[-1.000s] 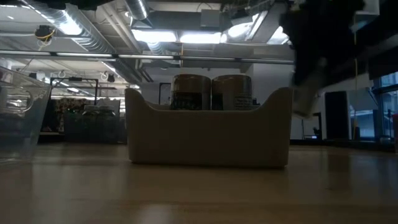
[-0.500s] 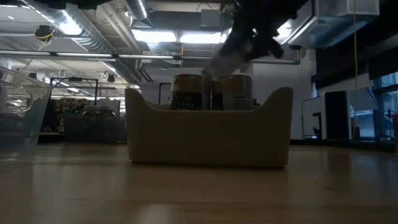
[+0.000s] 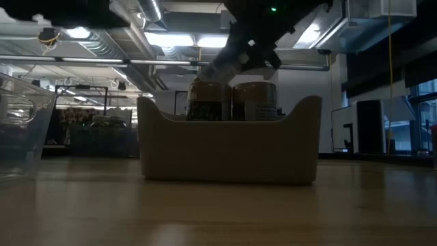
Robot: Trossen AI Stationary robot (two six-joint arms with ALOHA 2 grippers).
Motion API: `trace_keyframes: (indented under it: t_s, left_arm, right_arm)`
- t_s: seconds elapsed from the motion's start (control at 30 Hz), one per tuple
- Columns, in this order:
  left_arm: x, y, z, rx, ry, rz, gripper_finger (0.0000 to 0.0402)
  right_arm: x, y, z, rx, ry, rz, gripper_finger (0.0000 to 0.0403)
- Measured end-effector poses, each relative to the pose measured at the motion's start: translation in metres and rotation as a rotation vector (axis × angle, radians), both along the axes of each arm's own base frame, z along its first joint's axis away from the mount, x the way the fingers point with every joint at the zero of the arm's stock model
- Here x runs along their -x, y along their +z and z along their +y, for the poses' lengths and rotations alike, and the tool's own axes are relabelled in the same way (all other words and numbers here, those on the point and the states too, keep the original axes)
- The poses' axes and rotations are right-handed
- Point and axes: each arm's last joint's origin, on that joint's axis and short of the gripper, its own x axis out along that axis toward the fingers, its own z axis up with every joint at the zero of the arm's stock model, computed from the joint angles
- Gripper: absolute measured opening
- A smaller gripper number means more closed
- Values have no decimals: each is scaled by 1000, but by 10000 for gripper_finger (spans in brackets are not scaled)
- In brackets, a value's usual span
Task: Sort spices by type
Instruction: Put the top white seasoning bottle into the black bin
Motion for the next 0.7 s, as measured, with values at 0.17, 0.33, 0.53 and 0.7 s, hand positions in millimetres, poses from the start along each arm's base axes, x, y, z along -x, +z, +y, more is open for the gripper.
trace_keyframes:
  t_s: [0.17,0.33,0.53,0.7]
  left_arm:
    - [1,-6,8,-22,134,46,172]
    - [0,-7,15,9,194,52,172]
    - [6,-13,23,-23,295,113,172]
    - [11,0,30,24,410,8,172]
  right_arm:
    - [-21,11,-1,50,49,-7,206]
    - [-39,17,-2,95,78,4,206]
    - [-64,16,-12,124,78,69,206]
    - [-86,21,-30,120,84,157,206]
